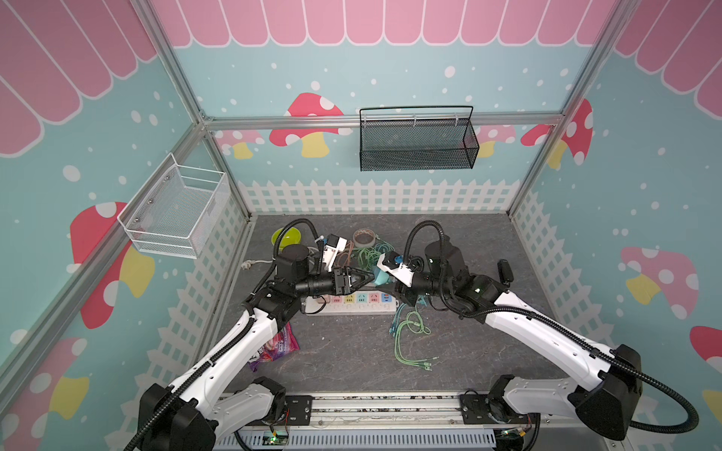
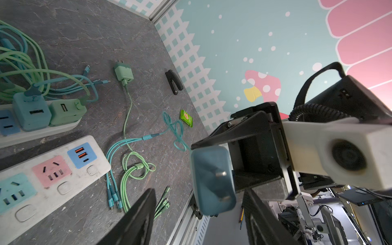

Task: Insert plugs into power strip
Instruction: Pick up the plug from the center of the table.

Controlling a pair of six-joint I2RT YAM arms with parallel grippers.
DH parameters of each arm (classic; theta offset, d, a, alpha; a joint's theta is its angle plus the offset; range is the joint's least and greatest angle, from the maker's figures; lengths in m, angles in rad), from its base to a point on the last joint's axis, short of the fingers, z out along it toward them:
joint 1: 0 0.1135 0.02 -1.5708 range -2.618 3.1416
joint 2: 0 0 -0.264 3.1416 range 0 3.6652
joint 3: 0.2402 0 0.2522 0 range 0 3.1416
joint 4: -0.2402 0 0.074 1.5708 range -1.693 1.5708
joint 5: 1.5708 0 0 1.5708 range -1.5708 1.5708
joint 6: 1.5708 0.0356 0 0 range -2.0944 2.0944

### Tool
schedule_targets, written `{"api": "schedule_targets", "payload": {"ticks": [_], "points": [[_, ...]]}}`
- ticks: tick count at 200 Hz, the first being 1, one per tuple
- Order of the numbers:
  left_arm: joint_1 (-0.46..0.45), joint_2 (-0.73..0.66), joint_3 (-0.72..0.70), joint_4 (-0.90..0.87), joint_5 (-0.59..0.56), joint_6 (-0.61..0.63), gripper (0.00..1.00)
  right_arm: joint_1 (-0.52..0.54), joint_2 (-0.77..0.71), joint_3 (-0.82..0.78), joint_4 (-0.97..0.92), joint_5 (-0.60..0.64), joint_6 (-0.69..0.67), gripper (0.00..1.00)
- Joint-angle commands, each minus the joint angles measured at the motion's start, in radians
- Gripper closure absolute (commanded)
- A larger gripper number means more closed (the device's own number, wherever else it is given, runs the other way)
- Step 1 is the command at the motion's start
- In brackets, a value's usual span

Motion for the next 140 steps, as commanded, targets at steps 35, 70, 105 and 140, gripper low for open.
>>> {"api": "schedule_targets", "payload": {"ticks": [35,70,105,140], "points": [[-0.004,-0.004,0.026,-0.022,0.034,0.019,0.49,0.047,0.032,0.063,-0.027,0.046,-0.051,0.74],[-0.004,-0.004,0.03,-0.041,0.037,0.029,0.58,0.063,0.049,0.078,-0.035,0.074,-0.057,0.73],[-0.004,-0.004,0.029,-0.043,0.04,0.029,0.69,0.071,0.056,0.08,-0.034,0.104,-0.056,0.7],[-0.005,-0.003,0.029,-0.044,0.004,0.04,0.82,0.071,0.044,0.062,-0.011,0.214,0.022,0.54]]}}
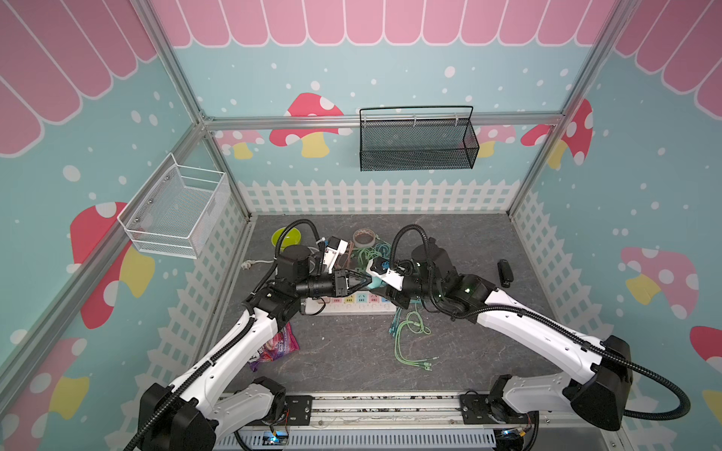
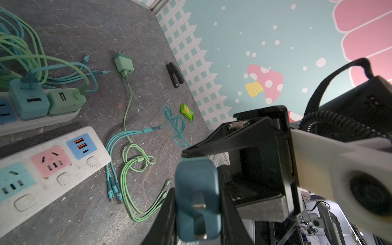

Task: Insert plugs into power strip
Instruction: Pick up the plug from the center of the table.

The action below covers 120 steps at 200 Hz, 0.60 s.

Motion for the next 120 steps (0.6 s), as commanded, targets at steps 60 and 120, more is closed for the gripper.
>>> {"api": "schedule_targets", "payload": {"ticks": [60,120], "points": [[-0.004,-0.006,0.019,0.016,-0.142,0.079,1.0,-0.013,-0.113,-0.064,0.098,0.114,0.255,0.37],[-0.004,-0.008,-0.049,0.34,-0.131,-0.023,1.0,-0.055,-0.226,-0.257,0.382,-0.217,0.54,0.28]]}}
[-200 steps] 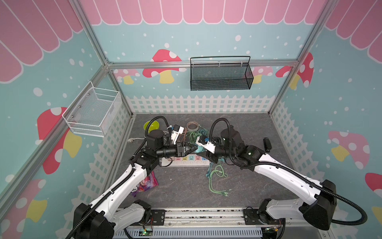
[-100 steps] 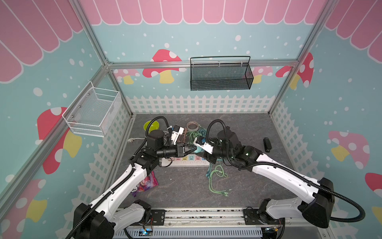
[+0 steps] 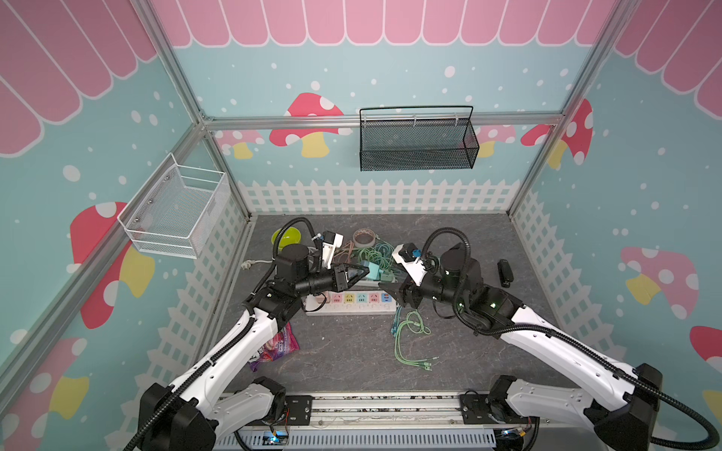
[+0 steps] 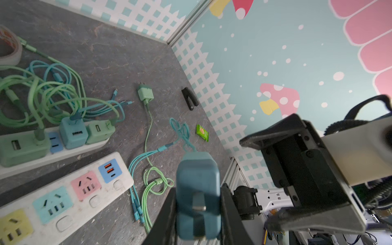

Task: Insert plugs into power strip
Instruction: Pick up the plug from the center of the table.

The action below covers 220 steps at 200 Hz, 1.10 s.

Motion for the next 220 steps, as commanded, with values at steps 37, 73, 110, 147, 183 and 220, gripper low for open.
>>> {"api": "schedule_targets", "payload": {"ticks": [37,73,110,147,183,220], "points": [[-0.004,-0.032,-0.101,0.452,0.042,-0.123,1.0,-0.033,-0.004,-0.206,0.458,-0.295,0.388,0.33],[-0.004,-0.061,-0.156,0.574,0.072,-0.156,1.0,-0.087,0.071,-0.307,0.839,-0.381,0.666,0.39],[-0.004,-0.101,-0.195,0.626,0.091,-0.159,1.0,-0.101,0.141,-0.317,1.023,-0.431,0.768,0.39],[-0.004,-0.12,-0.225,0.664,0.102,-0.166,1.0,-0.102,0.191,-0.291,1.127,-0.471,0.81,0.39],[-0.004,-0.126,-0.244,0.699,0.105,-0.184,1.0,-0.102,0.239,-0.244,1.151,-0.479,0.828,0.4],[-0.004,-0.146,-0.274,0.716,0.082,-0.184,1.0,-0.102,0.265,-0.232,1.192,-0.469,0.854,0.47]]}}
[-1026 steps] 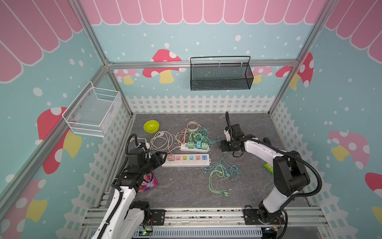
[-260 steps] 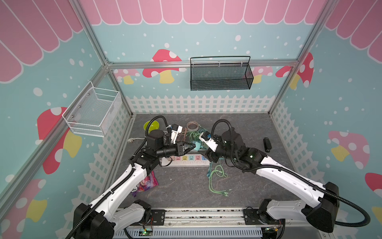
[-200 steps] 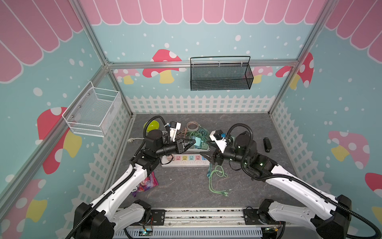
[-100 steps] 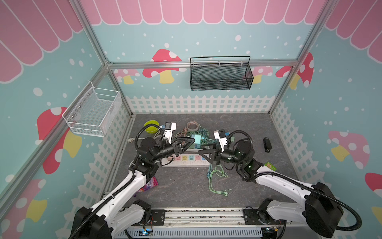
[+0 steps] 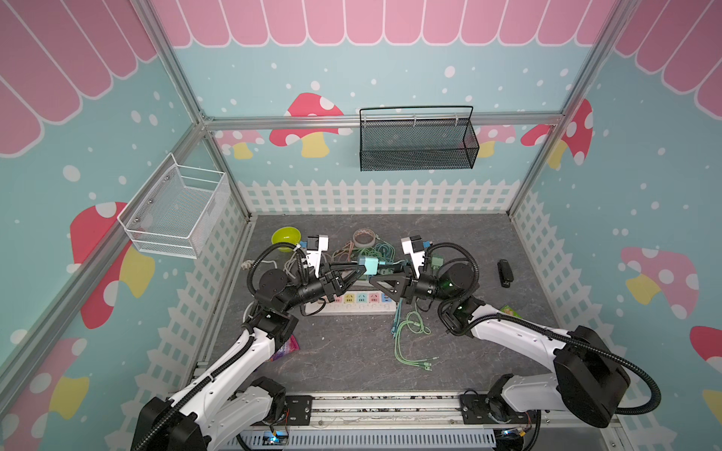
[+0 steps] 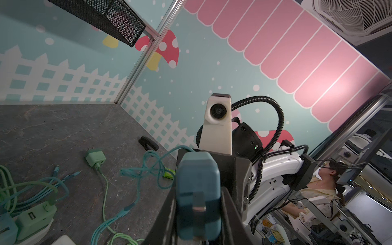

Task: Insert plugs into power strip
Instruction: Pick up the plug from the center of the table.

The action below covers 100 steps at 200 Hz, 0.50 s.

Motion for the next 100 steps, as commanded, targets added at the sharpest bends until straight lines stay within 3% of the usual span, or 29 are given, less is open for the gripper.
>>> {"api": "schedule_targets", "payload": {"ticks": [1,100], "points": [[-0.004,-0.029,-0.029,0.057,-0.003,-0.02,1.0,-0.004,0.012,0.03,0.087,-0.003,0.044,0.47],[-0.004,-0.046,-0.101,0.143,-0.027,-0.055,1.0,-0.003,0.064,0.084,0.108,-0.015,0.072,0.58]]}}
